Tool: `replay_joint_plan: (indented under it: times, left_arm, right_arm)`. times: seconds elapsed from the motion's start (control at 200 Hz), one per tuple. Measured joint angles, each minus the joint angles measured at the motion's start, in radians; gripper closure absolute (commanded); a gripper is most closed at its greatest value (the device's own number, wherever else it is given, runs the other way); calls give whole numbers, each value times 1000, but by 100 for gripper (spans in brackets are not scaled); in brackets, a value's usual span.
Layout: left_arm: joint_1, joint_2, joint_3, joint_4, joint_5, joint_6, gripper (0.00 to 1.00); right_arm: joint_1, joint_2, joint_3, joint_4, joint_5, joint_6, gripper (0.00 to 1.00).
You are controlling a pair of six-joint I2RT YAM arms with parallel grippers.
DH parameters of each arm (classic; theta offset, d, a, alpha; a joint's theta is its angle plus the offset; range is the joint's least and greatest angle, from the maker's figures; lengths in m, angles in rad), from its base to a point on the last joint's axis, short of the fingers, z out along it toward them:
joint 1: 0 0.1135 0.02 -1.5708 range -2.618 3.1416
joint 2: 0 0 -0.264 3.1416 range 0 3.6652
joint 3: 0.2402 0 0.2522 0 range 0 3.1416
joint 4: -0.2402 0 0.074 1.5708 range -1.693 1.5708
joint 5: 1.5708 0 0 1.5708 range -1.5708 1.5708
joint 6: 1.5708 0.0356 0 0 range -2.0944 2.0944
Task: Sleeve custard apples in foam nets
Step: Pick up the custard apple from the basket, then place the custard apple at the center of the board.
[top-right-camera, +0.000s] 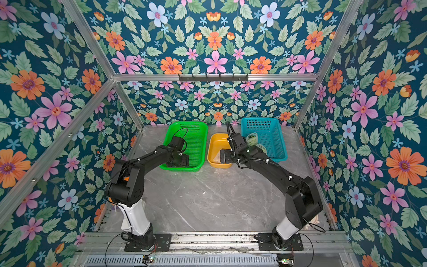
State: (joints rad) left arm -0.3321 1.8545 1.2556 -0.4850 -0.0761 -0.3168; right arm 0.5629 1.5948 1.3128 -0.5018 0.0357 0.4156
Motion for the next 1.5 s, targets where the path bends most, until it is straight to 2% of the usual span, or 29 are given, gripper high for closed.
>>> replay_joint_plan:
  times: [0.26, 0.465, 0.72, 0.91, 1.045, 1.205, 1.5]
  left_arm:
    - [-2, -62, -2, 48, 13, -4, 29]
    - [-46, -194, -48, 90, 64, -20, 28]
    - [-219, -412, -216, 231, 122, -81, 30]
    - [-398, -472, -382, 378, 126, -159, 30]
    - [-514, -486, -465, 442, 92, -181, 30]
    - [-618, -446, -487, 470, 49, -173, 28]
    - [-667, -313, -497, 496, 0, -145, 26]
  right_arm:
    - [0, -31, -11, -11, 28, 0, 1]
    - [0, -75, -41, -19, 85, 4, 1]
    - [0, -125, -91, -25, 209, 26, 1]
    - [-1, -146, -116, -51, 285, 50, 1]
    - [-1, -163, -143, -55, 314, 61, 1]
    - [-1, -163, -154, -53, 331, 77, 1]
    - [-1, -146, -136, -49, 338, 89, 1]
